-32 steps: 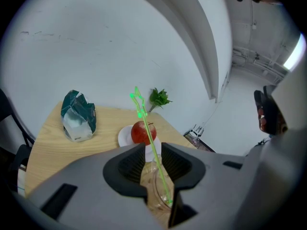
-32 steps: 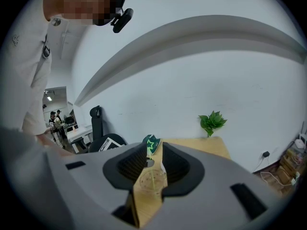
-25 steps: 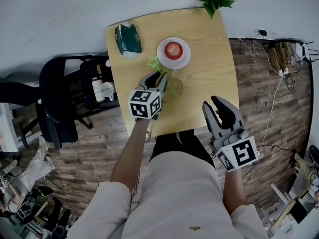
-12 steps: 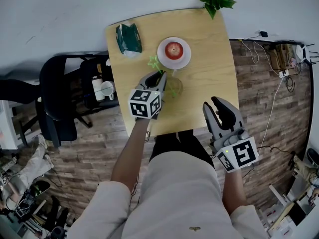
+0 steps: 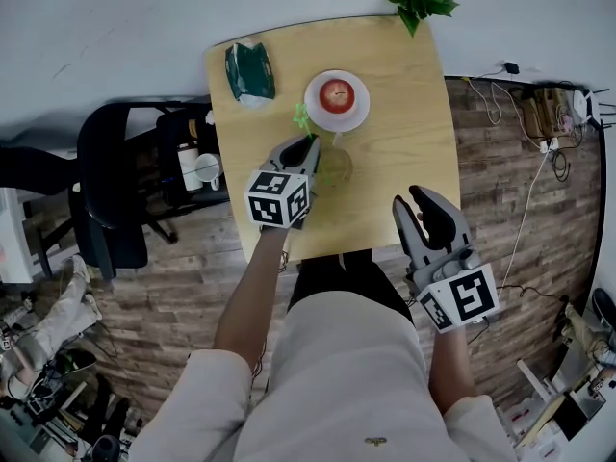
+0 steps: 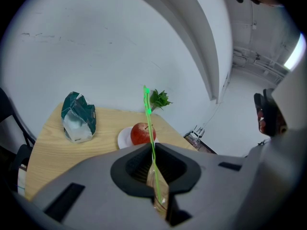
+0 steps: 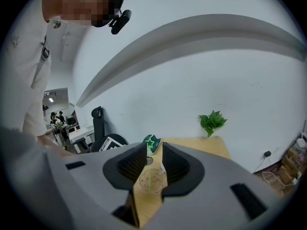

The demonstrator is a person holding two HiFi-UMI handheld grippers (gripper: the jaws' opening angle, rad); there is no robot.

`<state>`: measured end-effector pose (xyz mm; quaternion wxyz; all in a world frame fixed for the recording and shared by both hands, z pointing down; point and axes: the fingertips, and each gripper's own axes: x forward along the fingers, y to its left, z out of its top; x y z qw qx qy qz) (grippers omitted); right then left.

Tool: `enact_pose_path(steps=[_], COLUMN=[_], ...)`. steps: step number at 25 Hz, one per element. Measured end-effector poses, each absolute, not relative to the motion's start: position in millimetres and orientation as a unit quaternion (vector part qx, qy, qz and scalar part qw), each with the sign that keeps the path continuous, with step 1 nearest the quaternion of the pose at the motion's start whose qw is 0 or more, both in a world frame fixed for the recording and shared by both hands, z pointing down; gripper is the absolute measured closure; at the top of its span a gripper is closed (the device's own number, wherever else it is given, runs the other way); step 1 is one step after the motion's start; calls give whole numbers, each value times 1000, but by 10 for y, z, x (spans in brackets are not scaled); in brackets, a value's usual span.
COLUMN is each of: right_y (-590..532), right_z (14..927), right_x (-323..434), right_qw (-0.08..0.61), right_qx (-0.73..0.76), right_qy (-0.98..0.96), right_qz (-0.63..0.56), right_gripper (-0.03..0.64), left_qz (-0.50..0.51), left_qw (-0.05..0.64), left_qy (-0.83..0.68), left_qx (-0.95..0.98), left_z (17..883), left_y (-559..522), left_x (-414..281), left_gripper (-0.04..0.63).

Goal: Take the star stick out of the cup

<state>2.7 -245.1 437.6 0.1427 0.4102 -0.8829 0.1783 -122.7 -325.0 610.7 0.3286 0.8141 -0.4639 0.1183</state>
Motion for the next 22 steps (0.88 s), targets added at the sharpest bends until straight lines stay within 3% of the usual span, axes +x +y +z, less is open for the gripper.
enact_pose_path(steps=[22], right_y=[-2354], right_z=[4188], right_x=[294], right_qw=[120], right_qx=[383], right_qy=[-901], right_qz=[162], right_gripper=[517], left_qz=[106], left_qw=[300], left_qy=[-499], left_qx=[806], left_z=[5692], left_y=[-3119], left_x=[-1193], left_gripper=[581])
